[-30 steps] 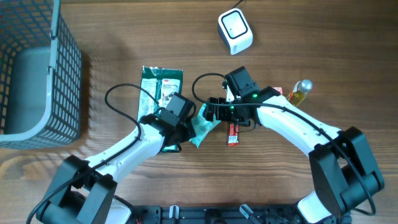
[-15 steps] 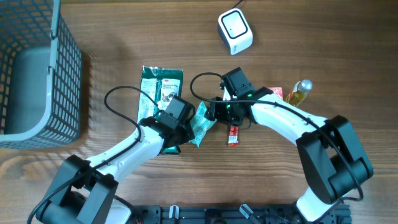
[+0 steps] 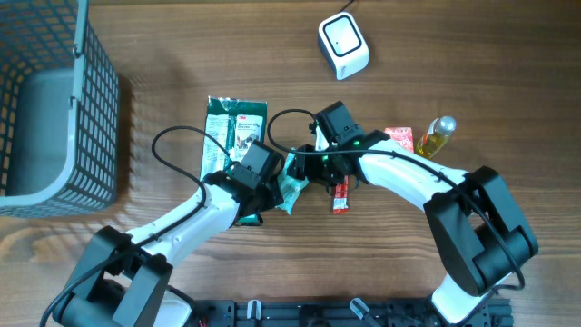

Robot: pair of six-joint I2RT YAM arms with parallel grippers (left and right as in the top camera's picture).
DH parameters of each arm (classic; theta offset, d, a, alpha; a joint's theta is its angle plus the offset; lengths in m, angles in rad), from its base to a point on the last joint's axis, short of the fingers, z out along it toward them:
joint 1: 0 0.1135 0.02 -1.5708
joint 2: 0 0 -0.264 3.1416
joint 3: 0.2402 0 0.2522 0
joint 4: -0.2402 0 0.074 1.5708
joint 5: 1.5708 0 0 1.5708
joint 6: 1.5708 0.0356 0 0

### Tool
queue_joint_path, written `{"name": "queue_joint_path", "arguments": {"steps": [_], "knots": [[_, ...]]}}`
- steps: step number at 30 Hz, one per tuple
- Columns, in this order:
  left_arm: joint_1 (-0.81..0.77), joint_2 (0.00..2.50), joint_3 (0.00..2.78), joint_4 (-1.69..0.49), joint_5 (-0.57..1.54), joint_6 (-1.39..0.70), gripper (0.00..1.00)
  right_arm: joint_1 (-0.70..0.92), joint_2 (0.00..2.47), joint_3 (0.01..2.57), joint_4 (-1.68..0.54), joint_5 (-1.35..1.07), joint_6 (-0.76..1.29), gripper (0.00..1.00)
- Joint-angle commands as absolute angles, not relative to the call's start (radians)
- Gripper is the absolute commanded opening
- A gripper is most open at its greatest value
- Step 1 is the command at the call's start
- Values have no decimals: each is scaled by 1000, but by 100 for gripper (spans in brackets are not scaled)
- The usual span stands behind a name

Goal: Scan the item barcode

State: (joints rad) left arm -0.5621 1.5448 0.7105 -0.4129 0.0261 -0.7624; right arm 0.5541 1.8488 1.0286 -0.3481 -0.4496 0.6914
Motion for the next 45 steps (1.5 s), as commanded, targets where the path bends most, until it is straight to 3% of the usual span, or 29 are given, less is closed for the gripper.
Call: {"name": "queue_joint_path", "arguments": {"steps": [1, 6, 9, 13, 15, 23, 33, 43, 45], "knots": [[-566, 1555, 690, -414, 5, -772, 4, 558, 1875, 1019, -340, -472, 680, 46], [-566, 1555, 690, -414, 6, -771, 4, 558, 1875, 1019, -340, -469, 679, 29], [-566, 1555, 690, -414, 6, -771, 4, 558, 1875, 1019, -341, -468, 671, 13], [-566, 1555, 690, -414, 6, -771, 4, 558, 1875, 1019, -341, -465, 655, 11], [-566, 1555, 690, -414, 6, -771, 4, 558, 1875, 1019, -341, -465, 654, 4], [-526, 1521, 728, -435, 6, -763, 4, 558, 1875, 1019, -342, -465, 654, 4], [-281, 1336, 895, -600, 5, -503, 8, 558, 1875, 1019, -341, -465, 653, 4], [-270, 1381, 894, -620, -133, -237, 8, 558, 1875, 1019, -344, -465, 628, 4], [-270, 1396, 894, -638, -133, -239, 18, 558, 1875, 1019, -344, -464, 627, 4]]}}
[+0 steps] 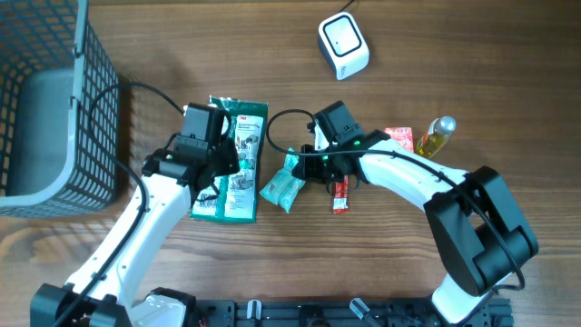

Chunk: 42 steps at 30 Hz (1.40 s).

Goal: Scan the item barcode

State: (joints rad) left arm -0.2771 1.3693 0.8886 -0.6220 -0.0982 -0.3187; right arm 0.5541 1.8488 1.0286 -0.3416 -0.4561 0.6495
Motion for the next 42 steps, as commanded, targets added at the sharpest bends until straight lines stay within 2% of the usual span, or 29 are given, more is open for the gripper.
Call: {"name": "queue_joint_path", "arguments": {"steps": [1, 2, 3, 42], "knots": [[-270, 1403, 894, -647, -133, -239, 25, 558, 1875, 1019, -344, -463, 627, 4], [-270, 1409, 894, -654, -133, -239, 35, 558, 1875, 1019, -344, -461, 627, 4], [-270, 1415, 894, -670, -132, -239, 100, 558, 1875, 1019, -345, -461, 627, 4], [-271, 1416, 894, -678, -132, -239, 100, 558, 1875, 1019, -363, -462, 590, 4]]}}
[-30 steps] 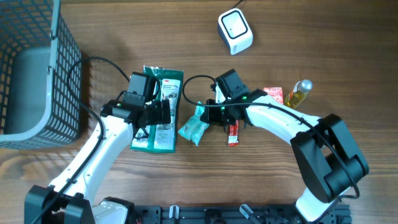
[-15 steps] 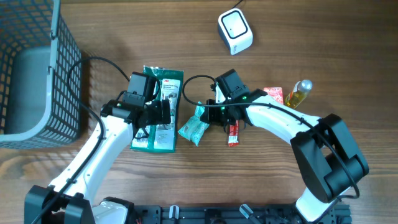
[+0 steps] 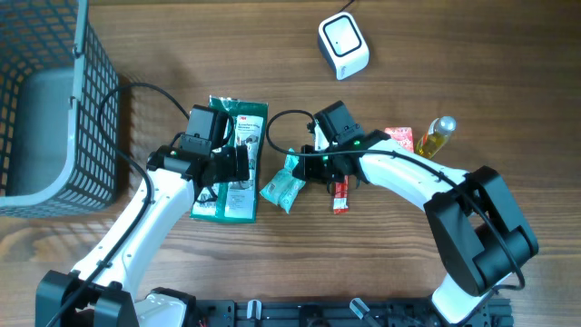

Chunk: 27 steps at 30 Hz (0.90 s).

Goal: Scan the item barcode

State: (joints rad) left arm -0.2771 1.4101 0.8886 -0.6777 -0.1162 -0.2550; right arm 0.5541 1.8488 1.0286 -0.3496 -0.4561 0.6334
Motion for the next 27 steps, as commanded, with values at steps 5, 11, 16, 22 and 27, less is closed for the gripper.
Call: {"name": "queue_joint_path", "arguments": {"steps": [5, 11, 16, 22, 27], "knots": [[-271, 1416, 894, -678, -132, -239, 100, 558, 1875, 1019, -377, -462, 591, 4], [-271, 1416, 894, -678, -132, -239, 100, 558, 1875, 1019, -401, -461, 591, 5], [-271, 1416, 894, -678, -132, -239, 100, 557, 1874, 1023, -396, -463, 579, 4], [-271, 1416, 894, -678, -132, -239, 100, 530, 1769, 1121, -460, -470, 411, 4], [-271, 1416, 894, -678, -132, -239, 100, 491, 1651, 1413, -833, -430, 247, 4]]}}
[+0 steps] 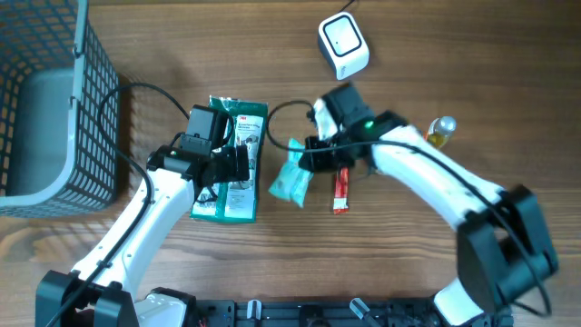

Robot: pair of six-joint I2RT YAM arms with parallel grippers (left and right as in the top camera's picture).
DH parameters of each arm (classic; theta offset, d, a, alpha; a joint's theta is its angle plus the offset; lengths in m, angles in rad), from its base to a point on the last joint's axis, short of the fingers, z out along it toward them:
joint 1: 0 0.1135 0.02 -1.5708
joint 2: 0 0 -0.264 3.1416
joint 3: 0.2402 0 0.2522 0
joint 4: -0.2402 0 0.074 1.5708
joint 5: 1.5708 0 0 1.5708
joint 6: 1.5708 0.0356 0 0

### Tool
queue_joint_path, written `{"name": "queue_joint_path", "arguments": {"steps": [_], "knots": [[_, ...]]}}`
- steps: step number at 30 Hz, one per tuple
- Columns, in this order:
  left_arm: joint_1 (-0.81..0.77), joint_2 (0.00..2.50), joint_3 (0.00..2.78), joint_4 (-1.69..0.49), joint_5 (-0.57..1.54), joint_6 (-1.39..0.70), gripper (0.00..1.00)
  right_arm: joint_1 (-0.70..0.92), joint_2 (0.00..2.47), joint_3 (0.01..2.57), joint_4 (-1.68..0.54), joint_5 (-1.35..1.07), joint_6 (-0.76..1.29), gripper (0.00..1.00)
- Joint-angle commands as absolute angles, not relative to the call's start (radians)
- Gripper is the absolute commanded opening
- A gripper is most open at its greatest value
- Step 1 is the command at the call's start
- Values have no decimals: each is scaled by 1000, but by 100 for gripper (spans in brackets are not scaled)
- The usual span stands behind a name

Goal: Scan the item barcode
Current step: 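Lift the tissue pack up toward the white scanner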

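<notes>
The white barcode scanner (343, 45) sits at the back of the table. A teal snack packet (292, 181) hangs tilted just off the wood, with my right gripper (306, 156) shut on its upper right corner. My left gripper (241, 163) rests over the right edge of a green wipes pack (231, 195), fingers spread and nothing between them. The barcode on the teal packet does not show.
A small red sachet (340, 190) lies just right of the teal packet. A yellow oil bottle (442, 129) stands at the right, partly behind my right arm. A dark wire basket (54, 100) fills the back left corner.
My right gripper has shifted up and slightly right with the teal packet in it. The packet now sits a little right of where it lay and is tilted. The left arm has not moved.
Both grippers first met at the teal packet in the middle. Then my left arm had withdrawn to the green wipes pack, while the right stayed at the packet. It remained so, and now the right gripper holds the packet raised.
</notes>
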State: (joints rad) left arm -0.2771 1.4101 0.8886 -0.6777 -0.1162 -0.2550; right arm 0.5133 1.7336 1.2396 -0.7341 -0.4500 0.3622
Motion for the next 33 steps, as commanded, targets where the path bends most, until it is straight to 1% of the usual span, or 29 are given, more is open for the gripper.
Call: {"name": "queue_joint_path", "arguments": {"steps": [1, 3, 5, 6, 8, 12, 15, 21, 27, 31, 33], "knots": [[-271, 1416, 894, -678, -132, -239, 100, 475, 1654, 1542, -972, -403, 207, 4], [-271, 1416, 894, -678, -132, -239, 100, 447, 1663, 1748, -1153, -335, 175, 4], [-271, 1416, 894, -678, -132, -239, 100, 427, 1666, 1906, -1251, -274, 155, 4], [-271, 1416, 894, -678, -132, -239, 100, 419, 1666, 1972, -1273, -233, 148, 4], [-271, 1416, 894, -678, -132, -239, 100, 413, 1666, 2022, -1263, -157, 105, 4], [-271, 1416, 894, -678, -132, -239, 100, 414, 1695, 2013, -1184, 18, 39, 4], [-271, 1416, 894, -678, -132, -239, 100, 414, 1733, 2003, -1115, 88, 17, 4], [-271, 1416, 894, -678, -132, -239, 100, 414, 1898, 2003, -959, 276, -107, 4], [-271, 1416, 894, -678, -132, -239, 100, 414, 2053, 2003, -801, 463, -113, 4], [-271, 1416, 894, -678, -132, -239, 100, 414, 2115, 2003, -696, 532, -172, 4], [-271, 1416, 894, -678, -132, -239, 100, 414, 2149, 2003, -633, 612, -188, 4]]}}
